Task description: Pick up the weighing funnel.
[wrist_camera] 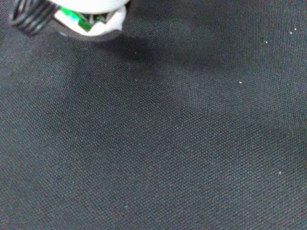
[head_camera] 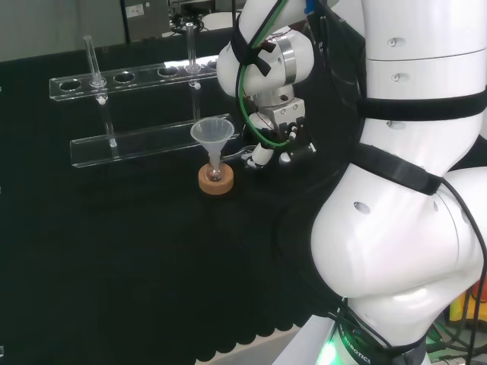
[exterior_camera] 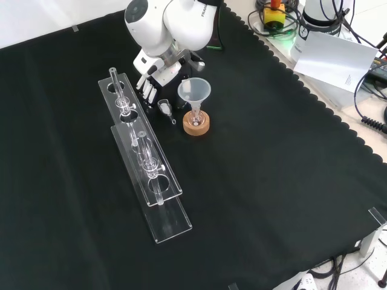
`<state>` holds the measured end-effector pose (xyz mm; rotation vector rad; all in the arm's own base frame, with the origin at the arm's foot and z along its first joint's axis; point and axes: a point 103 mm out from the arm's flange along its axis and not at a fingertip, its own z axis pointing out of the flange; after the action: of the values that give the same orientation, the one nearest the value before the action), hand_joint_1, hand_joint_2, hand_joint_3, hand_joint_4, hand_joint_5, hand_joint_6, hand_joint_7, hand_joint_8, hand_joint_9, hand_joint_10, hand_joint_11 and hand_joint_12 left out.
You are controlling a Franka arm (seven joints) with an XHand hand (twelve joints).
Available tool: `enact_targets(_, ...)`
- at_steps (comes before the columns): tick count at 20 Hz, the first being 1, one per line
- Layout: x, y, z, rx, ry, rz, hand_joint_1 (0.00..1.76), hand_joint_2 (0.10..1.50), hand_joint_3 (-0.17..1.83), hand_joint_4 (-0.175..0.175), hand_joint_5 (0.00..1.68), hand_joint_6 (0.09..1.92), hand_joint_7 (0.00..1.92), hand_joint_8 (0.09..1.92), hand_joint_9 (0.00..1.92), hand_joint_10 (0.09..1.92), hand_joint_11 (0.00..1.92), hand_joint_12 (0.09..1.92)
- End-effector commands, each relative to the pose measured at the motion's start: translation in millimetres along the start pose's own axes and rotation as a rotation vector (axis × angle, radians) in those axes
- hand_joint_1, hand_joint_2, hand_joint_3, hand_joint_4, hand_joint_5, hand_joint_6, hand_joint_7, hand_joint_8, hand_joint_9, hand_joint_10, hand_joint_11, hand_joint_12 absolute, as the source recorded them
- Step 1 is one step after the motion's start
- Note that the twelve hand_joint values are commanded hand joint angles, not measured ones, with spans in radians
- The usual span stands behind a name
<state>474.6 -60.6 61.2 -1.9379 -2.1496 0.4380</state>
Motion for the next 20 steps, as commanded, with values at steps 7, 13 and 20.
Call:
enact_targets(7,1.3,0.5,3.1,0.001,0.002,-0.001,0.91,0.64,0.62,-0.024,0.6,0.63,0.57,0.71,0.73,0.54,0.38,1.31)
enact_targets(13,2.5,1.4,6.1,0.004,0.004,-0.004,0.91,0.65,0.62,-0.02,0.62,0.66,0.58,0.71,0.73,0.54,0.39,1.3)
enact_targets(20,4.7,3.0,7.5,0.009,-0.005,-0.004,0.91,0.65,0.63,-0.014,0.65,0.7,0.59,0.71,0.74,0.54,0.4,1.3)
